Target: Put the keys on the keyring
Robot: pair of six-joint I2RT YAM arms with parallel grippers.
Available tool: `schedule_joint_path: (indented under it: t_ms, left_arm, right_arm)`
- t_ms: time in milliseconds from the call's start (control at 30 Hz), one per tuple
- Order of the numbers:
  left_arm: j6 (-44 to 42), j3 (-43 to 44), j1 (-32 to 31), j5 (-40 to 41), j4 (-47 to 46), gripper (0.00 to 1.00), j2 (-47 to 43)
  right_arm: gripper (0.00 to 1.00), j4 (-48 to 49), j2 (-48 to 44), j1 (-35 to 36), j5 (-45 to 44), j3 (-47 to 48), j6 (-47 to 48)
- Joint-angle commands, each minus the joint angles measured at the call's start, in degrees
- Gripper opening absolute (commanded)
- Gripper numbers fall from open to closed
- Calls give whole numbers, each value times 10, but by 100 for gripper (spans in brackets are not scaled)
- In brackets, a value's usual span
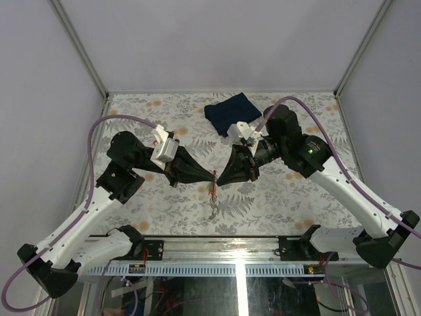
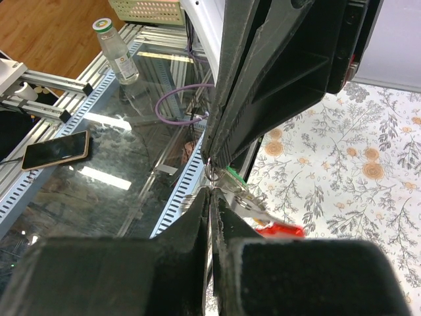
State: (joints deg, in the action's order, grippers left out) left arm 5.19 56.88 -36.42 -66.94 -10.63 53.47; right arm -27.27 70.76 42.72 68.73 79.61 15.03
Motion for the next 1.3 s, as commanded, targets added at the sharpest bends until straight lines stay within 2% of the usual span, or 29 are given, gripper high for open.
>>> schedule_joint_path:
  t_ms: [0,567,1267]
  left_arm:
    - [-21,28,-7,-19,6,0,-2]
    - [-51,40,-6,-18,60,0,-5]
    - [-63,46,-7,-5,74,0,-11]
  right_arm:
    - [0,37,-7,-2,22,22,-4]
    - [0,-12,-23,-2,7,43,30]
    - [0,-111,-43,-2,-68,60,93]
